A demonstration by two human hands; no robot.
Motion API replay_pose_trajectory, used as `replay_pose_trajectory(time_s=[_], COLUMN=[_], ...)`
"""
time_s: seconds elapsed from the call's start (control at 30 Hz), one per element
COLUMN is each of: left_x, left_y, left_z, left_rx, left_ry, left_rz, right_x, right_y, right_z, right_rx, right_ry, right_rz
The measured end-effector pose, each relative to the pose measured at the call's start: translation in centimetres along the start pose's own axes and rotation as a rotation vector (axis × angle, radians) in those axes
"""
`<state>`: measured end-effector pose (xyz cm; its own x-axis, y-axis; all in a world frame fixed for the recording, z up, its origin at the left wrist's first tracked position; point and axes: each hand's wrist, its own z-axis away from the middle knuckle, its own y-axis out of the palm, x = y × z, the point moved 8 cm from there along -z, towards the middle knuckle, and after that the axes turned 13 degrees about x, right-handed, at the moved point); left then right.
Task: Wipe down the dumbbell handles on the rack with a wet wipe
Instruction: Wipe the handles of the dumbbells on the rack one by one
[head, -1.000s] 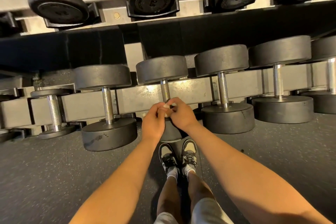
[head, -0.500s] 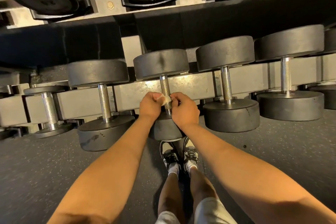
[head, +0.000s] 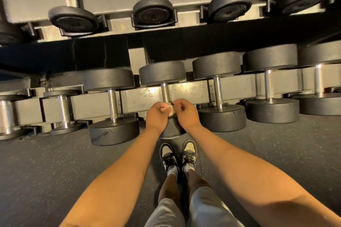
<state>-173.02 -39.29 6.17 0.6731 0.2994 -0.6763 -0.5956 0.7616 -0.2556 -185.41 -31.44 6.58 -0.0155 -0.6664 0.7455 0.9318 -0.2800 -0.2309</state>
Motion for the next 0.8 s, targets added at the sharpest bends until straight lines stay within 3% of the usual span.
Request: replay_pose_trajectory(time_s=[0.2, 0.47, 0.6, 0.73, 0.8], left_x=[-7.1, -18.3, -24.2, -28.2, -30.5], left_y=[-0.5, 0.1, 1.1, 2.4, 3.3], left_z=[5.3, 7.1, 6.6, 4.1, 2.4], left_rx=[-0.003, -0.045, -0.093, -0.144, -0.158], left_ry=[0.14, 0.318, 0.363, 0.383, 0.421], left_rz=[0.151, 0.015, -0.04, 0.085, 0.136], right_x=[6.7, 14.8, 17.2, 19.5, 20.6], right_y=[-3.6, -12.6, -16.4, -20.5, -23.0], right_z=[5.2, 8.6, 7.5, 4.8, 2.7], right_rx=[0.035, -0.115, -0.076, 0.05, 0.057], right_ry=[-0.095, -0.234, -0.297, -0.372, -0.377], right_rz=[-0.106, -0.119, -0.161, -0.256, -0.152])
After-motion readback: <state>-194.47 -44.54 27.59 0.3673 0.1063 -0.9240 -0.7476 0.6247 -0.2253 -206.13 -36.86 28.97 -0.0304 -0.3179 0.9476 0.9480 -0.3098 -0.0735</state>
